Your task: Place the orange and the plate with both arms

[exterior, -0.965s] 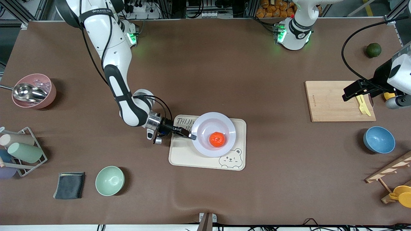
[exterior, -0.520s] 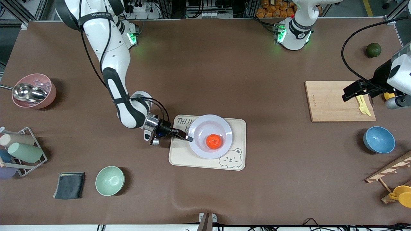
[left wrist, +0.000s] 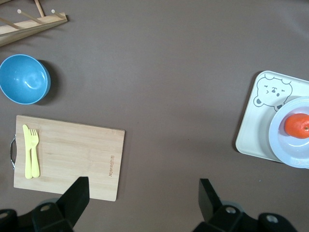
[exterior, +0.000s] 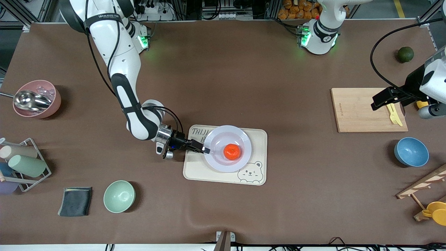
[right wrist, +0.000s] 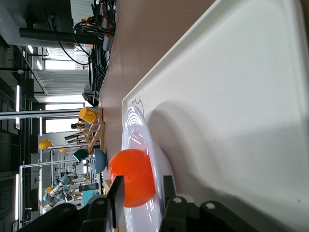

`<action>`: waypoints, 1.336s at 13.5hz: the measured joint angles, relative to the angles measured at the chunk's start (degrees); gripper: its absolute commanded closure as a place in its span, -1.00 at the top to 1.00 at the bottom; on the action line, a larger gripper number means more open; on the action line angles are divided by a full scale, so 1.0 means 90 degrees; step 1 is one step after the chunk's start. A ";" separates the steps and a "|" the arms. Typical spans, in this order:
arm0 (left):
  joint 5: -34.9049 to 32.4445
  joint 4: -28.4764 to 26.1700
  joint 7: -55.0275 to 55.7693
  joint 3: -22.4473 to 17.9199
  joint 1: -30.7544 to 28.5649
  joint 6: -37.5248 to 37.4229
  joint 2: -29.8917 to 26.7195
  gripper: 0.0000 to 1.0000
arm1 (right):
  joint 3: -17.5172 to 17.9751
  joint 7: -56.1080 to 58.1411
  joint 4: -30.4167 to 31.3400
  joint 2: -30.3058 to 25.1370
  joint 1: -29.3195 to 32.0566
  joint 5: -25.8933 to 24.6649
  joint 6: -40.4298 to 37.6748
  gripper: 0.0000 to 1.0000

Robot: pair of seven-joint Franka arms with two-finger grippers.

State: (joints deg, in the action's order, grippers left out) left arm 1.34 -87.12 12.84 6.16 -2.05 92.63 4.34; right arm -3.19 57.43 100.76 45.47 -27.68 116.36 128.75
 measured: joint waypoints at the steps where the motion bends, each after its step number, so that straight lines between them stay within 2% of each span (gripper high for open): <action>1: 0.0000 0.0000 0.0000 0.0001 0.0000 0.0007 0.0000 1.00 | -0.0013 -0.0129 -0.0025 0.0000 0.0019 -0.0236 0.0007 -0.23; 4: 0.0000 0.0000 0.0000 0.0001 0.0000 0.0020 0.0000 1.00 | -0.0025 -0.0611 -0.0150 -0.0001 0.0232 -0.0958 0.0001 -0.21; 9: 0.0000 0.0000 0.0000 0.0075 0.0001 0.0036 0.0000 1.00 | -0.0028 -0.0885 -0.0247 -0.0001 0.0344 -0.1516 -0.0010 -0.23; 12: 0.0000 0.0000 0.0000 0.0087 0.0001 0.0038 0.0000 1.00 | -0.0033 -0.2140 -0.0473 -0.0065 0.0509 -0.2754 -0.0238 -0.22; 14: 0.0000 0.0000 0.0000 0.0088 0.0001 0.0039 0.0000 1.00 | -0.0046 -0.3037 -0.0709 -0.0198 0.0828 -0.3577 -0.0889 -0.08; 17: 0.0000 0.0000 0.0000 0.0089 0.0001 0.0040 0.0000 1.00 | -0.0063 -0.3570 -0.0977 -0.0320 0.1479 -0.4443 -0.1892 0.09; 18: 0.0000 0.0000 0.0000 0.0092 0.0001 0.0040 0.0000 1.00 | -0.0064 -0.3677 -0.1081 -0.0330 0.1663 -0.4774 -0.2150 0.44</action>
State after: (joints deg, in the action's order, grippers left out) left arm 1.34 -87.12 12.84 6.99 -2.04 92.99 4.34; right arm -3.76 24.34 91.03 42.51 -12.71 73.39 109.40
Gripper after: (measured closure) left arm 0.000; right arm 0.471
